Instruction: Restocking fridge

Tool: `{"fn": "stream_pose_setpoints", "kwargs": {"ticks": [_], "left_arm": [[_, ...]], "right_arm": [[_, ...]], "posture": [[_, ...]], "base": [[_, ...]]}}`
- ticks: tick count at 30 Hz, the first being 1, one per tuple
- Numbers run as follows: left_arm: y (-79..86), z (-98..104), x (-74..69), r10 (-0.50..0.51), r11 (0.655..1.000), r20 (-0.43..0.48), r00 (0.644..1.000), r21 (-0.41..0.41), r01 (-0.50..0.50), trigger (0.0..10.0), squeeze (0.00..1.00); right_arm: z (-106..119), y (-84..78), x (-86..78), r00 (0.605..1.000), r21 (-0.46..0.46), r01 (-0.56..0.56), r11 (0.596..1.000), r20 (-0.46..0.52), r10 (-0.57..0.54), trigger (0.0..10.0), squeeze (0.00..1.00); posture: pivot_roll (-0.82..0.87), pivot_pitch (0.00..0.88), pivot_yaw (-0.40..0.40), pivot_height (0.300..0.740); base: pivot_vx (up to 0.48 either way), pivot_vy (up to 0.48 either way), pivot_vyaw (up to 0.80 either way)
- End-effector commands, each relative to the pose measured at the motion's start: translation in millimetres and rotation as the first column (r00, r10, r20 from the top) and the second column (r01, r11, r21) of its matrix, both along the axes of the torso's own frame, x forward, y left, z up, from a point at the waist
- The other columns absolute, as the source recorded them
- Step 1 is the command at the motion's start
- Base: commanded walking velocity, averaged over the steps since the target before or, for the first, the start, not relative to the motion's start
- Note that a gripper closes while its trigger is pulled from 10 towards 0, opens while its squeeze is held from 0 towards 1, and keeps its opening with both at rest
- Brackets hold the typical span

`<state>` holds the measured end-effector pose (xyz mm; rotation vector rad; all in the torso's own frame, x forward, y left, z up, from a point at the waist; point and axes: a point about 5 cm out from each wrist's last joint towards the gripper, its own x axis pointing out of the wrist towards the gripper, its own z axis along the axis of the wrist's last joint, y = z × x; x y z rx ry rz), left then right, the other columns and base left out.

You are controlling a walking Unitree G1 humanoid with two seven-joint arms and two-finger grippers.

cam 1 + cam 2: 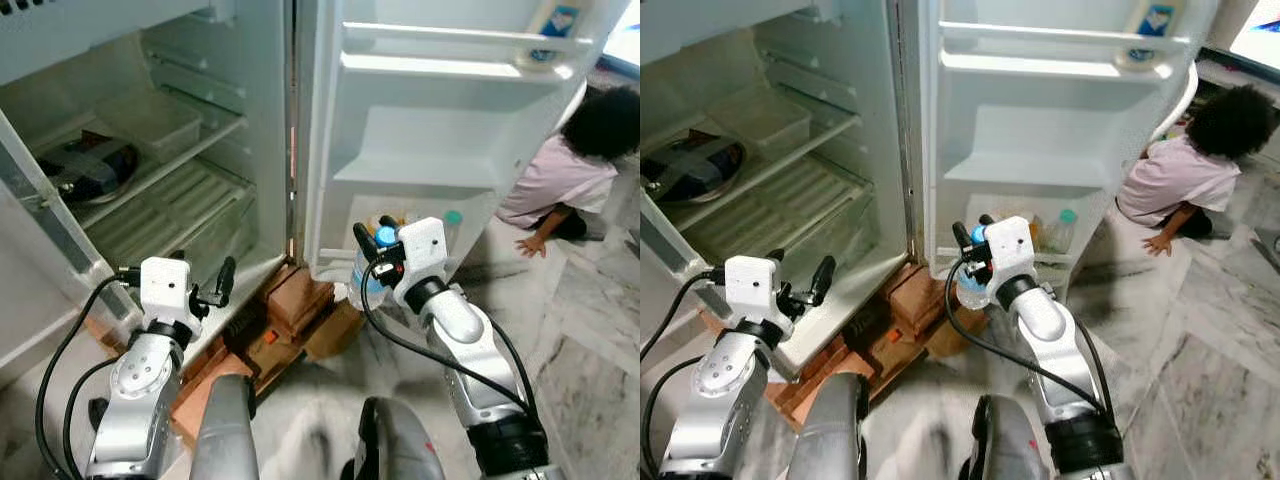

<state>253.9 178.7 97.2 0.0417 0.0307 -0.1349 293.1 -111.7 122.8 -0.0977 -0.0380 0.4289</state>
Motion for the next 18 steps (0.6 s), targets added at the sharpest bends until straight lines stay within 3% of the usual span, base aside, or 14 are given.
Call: {"fn": "stream_pose_setpoints", "kwargs": {"ticks": [1,18], "left_arm": [[-3.1,5.0,-0.1,-0.021,1.0,0.019,1.0,0.008,0.021,10.0,0.0],[-6.3,3.3,0.6,-0.033,0.999,0.012,0.999,0.007,0.033,10.0,0.0]], "right_arm": [[9.2,2.8,2.1,0.999,0.001,-0.022,1.0,0.047,0.022,10.0,0.0],[7.5,4.0,1.9,0.998,0.004,-0.033,0.999,0.045,0.033,10.0,0.0]], "posture": [[0.1,0.095,-0.07,0.632],[0.1,0.086,-0.073,0.632]], "base": [[0.292,0.0,0.0],[0.302,0.0,0.0]]}}
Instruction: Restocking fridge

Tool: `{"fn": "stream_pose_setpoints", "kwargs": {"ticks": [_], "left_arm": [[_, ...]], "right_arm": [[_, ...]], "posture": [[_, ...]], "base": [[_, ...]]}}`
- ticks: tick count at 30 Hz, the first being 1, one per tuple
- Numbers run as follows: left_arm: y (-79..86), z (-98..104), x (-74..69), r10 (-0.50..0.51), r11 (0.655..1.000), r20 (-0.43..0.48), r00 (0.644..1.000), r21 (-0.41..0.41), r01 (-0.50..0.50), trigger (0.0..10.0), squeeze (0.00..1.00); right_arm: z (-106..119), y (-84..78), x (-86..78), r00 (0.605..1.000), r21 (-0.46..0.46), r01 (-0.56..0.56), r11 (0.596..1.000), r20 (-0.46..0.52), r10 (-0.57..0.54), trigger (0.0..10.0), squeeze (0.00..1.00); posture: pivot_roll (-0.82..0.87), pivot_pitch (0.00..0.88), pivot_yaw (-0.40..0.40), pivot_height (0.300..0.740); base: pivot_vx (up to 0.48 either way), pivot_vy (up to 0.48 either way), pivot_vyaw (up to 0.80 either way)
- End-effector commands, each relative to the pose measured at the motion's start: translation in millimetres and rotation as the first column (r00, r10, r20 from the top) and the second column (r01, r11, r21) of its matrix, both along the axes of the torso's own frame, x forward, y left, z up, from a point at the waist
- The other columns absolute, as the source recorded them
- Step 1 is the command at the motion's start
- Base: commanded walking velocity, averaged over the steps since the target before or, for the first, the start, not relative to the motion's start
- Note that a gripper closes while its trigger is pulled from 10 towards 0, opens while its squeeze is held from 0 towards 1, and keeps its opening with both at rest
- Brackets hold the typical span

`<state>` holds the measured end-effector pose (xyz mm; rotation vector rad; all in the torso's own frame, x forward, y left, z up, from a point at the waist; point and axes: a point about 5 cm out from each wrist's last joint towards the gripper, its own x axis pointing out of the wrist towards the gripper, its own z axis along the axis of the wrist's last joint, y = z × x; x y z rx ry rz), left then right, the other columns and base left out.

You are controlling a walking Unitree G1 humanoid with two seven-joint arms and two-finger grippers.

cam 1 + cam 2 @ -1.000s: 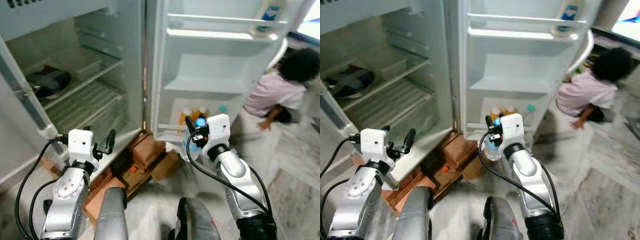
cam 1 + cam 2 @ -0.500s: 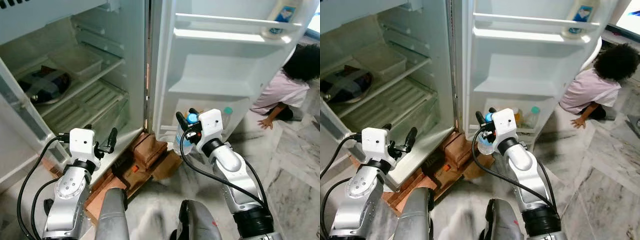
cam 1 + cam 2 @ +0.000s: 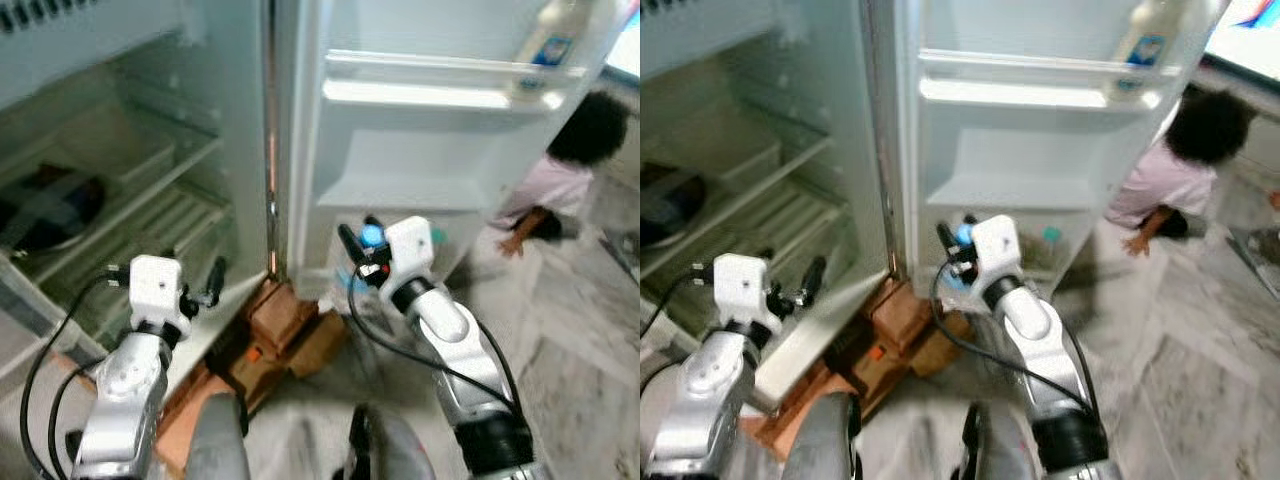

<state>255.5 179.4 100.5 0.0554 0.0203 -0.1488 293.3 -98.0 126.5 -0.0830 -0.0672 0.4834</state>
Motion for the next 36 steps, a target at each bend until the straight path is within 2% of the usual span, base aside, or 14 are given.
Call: {"fn": "stream_pose_setpoints", "kwargs": {"ticks": [1,4,10,20,27,36], "left_arm": [[-7.2,0,-1.0,-0.018,1.0,0.0,1.0,-0.005,0.018,10.0,0.0],[-7.4,0,-0.8,-0.018,1.0,-0.001,1.0,-0.005,0.018,10.0,0.0],[-7.7,-1,0.0,-0.021,1.0,-0.002,1.0,-0.006,0.021,10.0,0.0],[-8.7,-2,0.3,-0.017,1.0,-0.009,1.0,-0.007,0.017,10.0,0.0],[-9.3,-2,-2.7,-0.015,1.0,-0.016,1.0,-0.011,0.015,10.0,0.0],[-9.1,-2,-5.5,-0.021,1.0,-0.019,1.0,-0.009,0.02,10.0,0.0]], "right_arm": [[4,-9.2,1.6,1.0,-0.014,0.019,1.0,0.025,-0.018,10.0,0.0],[6,-7.6,1.3,0.999,-0.015,0.002,1.0,0.034,-0.001,10.0,0.0],[6,-7.5,1.9,0.999,-0.015,0.0,1.0,0.037,0.0,10.0,0.0],[5,-10.0,2.4,0.999,-0.012,0.013,1.0,0.036,-0.013,10.0,0.0],[0,-19.1,5.5,0.995,-0.052,0.098,0.994,0.037,-0.096,10.0,0.0],[-2,-18.0,4.0,0.994,-0.047,0.101,0.994,0.037,-0.099,10.0,0.0]], "posture": [[0.1,0.085,-0.074,0.632],[0.1,0.083,-0.074,0.632],[0.1,0.08,-0.074,0.632],[0.1,0.082,-0.078,0.632],[0.1,0.094,-0.078,0.632],[0.1,0.109,-0.075,0.582]], "base": [[0.307,0.0,0.0],[0.305,0.0,0.0],[0.304,0.0,0.76],[0.0,0.0,0.0],[0.0,0.0,0.0],[0.0,0.0,0.0]]}}
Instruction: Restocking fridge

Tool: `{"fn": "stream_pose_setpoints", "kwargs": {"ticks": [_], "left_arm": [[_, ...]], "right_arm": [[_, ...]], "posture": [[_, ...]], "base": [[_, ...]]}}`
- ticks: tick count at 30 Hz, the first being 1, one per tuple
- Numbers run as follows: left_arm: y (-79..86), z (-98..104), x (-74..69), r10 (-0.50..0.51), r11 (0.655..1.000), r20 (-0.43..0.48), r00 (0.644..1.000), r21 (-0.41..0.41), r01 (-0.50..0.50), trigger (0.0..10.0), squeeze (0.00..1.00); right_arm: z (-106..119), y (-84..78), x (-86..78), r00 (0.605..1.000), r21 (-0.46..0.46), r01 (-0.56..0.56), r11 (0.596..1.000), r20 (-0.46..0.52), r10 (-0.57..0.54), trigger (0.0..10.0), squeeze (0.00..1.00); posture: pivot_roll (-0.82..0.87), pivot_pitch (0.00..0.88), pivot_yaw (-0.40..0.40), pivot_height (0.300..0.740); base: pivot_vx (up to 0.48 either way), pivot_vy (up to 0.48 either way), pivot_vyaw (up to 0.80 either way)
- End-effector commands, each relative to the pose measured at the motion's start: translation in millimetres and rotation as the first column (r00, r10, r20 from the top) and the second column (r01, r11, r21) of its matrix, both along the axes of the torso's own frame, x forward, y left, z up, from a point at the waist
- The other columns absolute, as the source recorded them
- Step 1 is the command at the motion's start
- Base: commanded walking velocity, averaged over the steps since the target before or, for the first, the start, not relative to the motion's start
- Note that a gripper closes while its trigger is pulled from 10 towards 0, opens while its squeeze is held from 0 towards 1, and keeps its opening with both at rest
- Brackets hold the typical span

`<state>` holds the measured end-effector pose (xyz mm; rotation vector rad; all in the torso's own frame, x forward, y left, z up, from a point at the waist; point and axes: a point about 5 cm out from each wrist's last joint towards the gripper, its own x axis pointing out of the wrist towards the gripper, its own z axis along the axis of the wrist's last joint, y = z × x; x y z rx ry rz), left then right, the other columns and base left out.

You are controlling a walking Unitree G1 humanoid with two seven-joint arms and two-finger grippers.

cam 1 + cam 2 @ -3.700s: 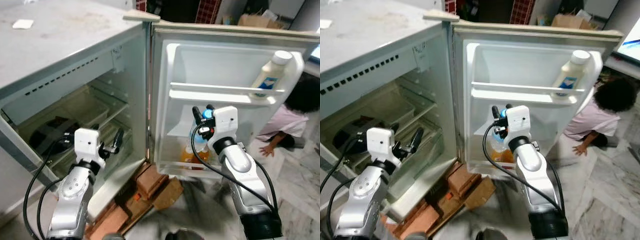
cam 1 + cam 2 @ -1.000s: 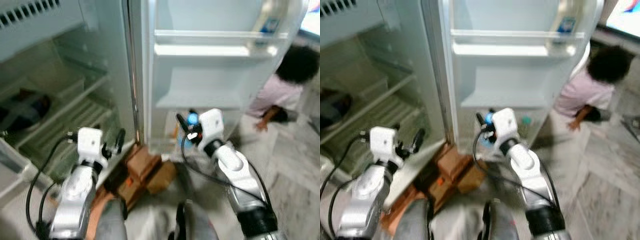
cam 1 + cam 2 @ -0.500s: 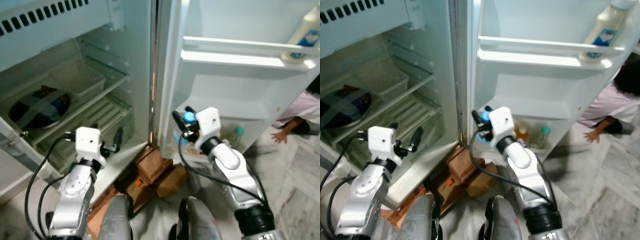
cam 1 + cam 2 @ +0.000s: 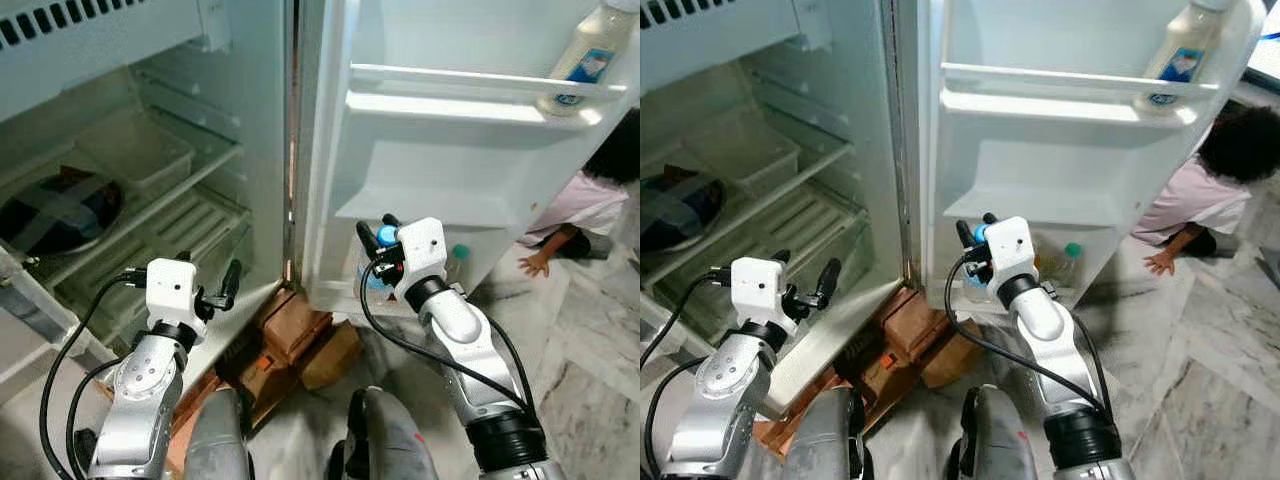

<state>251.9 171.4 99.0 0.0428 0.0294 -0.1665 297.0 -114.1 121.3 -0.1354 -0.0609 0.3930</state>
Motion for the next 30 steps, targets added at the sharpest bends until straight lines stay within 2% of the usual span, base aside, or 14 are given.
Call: {"fn": "stream_pose_setpoints", "kwargs": {"ticks": [1,8,30], "left_arm": [[-1.1,0.0,-2.7,-0.006,1.0,-0.008,1.0,0.004,0.006,10.0,0.0],[-3.0,0.8,-3.7,-0.026,1.0,-0.005,1.0,0.002,0.026,10.0,0.0],[-4.7,1.2,-1.4,-0.036,0.999,-0.003,0.999,0.004,0.036,10.0,0.0]], "right_arm": [[3.5,-1.3,0.1,1.0,-0.001,0.007,1.0,0.026,-0.007,10.0,0.0],[4.6,-0.7,-0.1,0.999,0.011,0.005,1.0,0.031,-0.006,10.0,0.0],[9.4,0.7,2.2,0.998,0.004,-0.007,1.0,0.063,0.007,10.0,0.0]], "posture": [[0.1,0.11,-0.074,0.582],[0.1,0.115,-0.071,0.582],[0.1,0.129,-0.076,0.582]], "base": [[0.0,0.0,0.0],[0.0,0.0,0.0],[0.334,0.0,0.0]]}}
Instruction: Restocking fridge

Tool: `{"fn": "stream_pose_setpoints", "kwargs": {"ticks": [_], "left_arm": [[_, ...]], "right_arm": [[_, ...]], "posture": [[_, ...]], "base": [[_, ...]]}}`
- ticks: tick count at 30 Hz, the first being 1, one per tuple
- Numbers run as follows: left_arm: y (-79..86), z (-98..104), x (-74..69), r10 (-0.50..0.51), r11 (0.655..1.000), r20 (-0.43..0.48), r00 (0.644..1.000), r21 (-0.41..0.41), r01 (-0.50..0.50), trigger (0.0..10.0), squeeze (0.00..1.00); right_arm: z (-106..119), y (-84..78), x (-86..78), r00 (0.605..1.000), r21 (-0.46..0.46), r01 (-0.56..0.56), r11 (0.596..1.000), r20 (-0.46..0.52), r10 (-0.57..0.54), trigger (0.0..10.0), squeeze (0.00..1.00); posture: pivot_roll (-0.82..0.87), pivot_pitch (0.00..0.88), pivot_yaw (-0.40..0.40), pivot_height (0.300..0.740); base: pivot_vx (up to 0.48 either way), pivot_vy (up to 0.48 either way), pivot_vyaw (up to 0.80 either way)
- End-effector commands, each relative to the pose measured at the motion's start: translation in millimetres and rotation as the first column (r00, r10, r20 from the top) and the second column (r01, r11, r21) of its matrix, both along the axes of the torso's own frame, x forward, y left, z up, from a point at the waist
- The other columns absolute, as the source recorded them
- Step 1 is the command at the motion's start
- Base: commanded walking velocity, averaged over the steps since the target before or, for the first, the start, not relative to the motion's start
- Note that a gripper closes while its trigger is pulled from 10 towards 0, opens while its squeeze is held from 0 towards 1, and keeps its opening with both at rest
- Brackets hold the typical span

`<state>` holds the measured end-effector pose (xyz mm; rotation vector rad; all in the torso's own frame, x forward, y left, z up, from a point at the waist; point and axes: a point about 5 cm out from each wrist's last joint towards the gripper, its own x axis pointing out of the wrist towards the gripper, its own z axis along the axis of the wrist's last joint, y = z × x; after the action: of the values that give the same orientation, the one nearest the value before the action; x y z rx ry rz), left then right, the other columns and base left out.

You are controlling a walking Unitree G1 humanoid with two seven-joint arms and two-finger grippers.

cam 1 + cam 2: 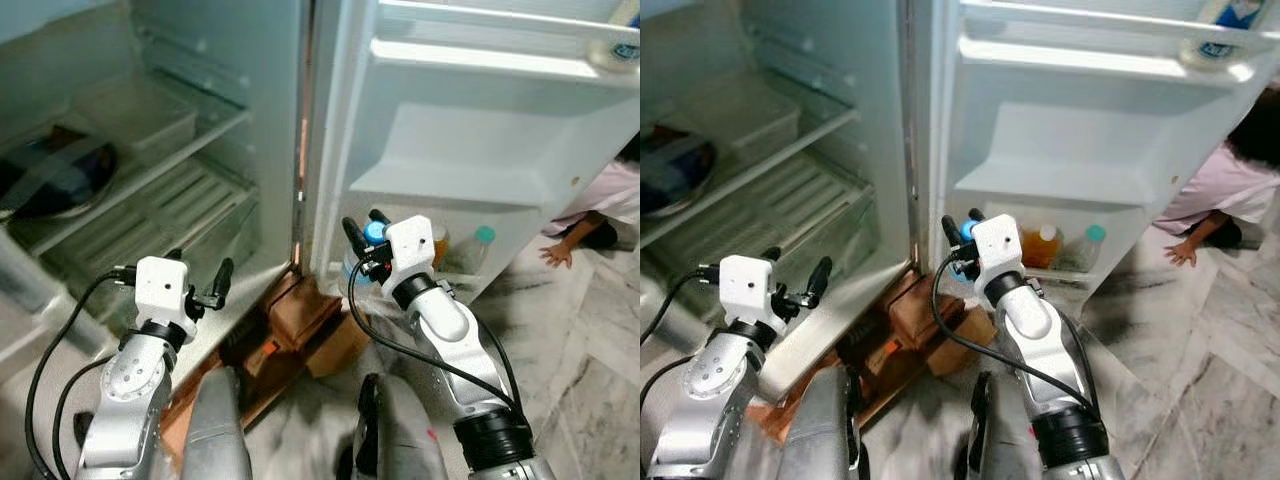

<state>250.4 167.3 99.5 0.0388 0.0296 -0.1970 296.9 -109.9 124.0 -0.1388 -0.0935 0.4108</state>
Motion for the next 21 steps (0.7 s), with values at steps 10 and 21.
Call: {"fn": "stream_pose_setpoints", "kwargs": {"ticks": [10,21], "left_arm": [[0.5,1,0.5,0.012,1.0,-0.004,1.0,0.0,-0.012,10.0,0.0],[0.9,3,-5.8,0.018,1.0,-0.008,1.0,0.004,-0.018,10.0,0.0]], "right_arm": [[6,-2.2,2.0,0.999,-0.003,0.006,1.0,0.034,-0.006,10.0,0.0],[-3,6.7,2.2,0.997,-0.047,-0.07,0.996,0.027,0.071,10.0,0.0]], "posture": [[0.1,0.119,-0.079,0.582],[0.13,0.155,-0.081,0.547]], "base": [[0.165,0.0,0.0],[0.0,0.0,0.0]]}}
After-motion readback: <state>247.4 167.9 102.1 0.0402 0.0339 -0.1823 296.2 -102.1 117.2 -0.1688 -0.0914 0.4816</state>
